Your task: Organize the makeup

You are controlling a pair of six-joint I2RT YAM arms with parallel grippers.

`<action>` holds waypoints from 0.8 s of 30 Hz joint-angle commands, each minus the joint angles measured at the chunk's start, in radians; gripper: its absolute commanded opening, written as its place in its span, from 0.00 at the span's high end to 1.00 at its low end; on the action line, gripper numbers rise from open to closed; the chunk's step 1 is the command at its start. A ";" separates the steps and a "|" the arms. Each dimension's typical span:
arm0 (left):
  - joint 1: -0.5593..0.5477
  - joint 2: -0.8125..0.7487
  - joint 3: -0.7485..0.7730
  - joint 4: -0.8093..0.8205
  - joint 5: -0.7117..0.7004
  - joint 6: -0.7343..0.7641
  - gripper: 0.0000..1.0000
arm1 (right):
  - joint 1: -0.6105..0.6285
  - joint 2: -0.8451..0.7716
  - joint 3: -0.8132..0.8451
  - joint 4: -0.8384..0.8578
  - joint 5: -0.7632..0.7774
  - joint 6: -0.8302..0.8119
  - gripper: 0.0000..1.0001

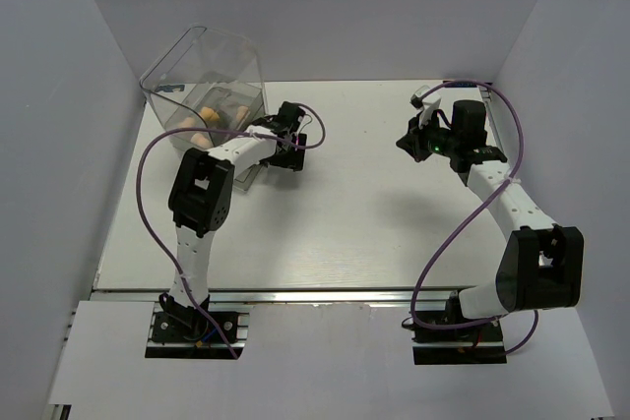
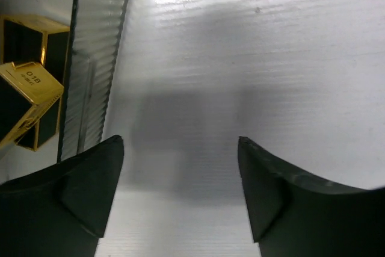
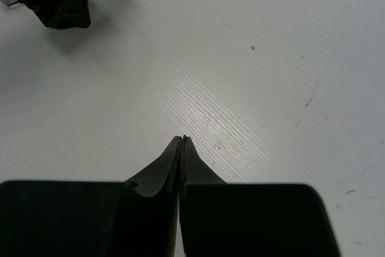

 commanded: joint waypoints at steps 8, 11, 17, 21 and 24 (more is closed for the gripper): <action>0.049 -0.001 0.061 -0.011 -0.082 0.008 0.10 | -0.006 0.010 0.022 0.017 -0.019 0.004 1.00; 0.049 -0.018 0.052 0.016 -0.031 0.015 0.30 | -0.008 0.013 0.020 0.017 -0.019 0.006 1.00; 0.049 -0.019 0.056 0.029 -0.048 0.028 0.53 | -0.008 0.014 0.020 0.017 -0.023 0.006 1.00; 0.049 -0.007 0.063 0.006 -0.126 0.044 0.15 | -0.008 0.016 0.020 0.017 -0.020 0.004 1.00; 0.051 0.005 0.061 -0.011 -0.174 0.063 0.09 | -0.006 0.017 0.022 0.017 -0.020 0.006 1.00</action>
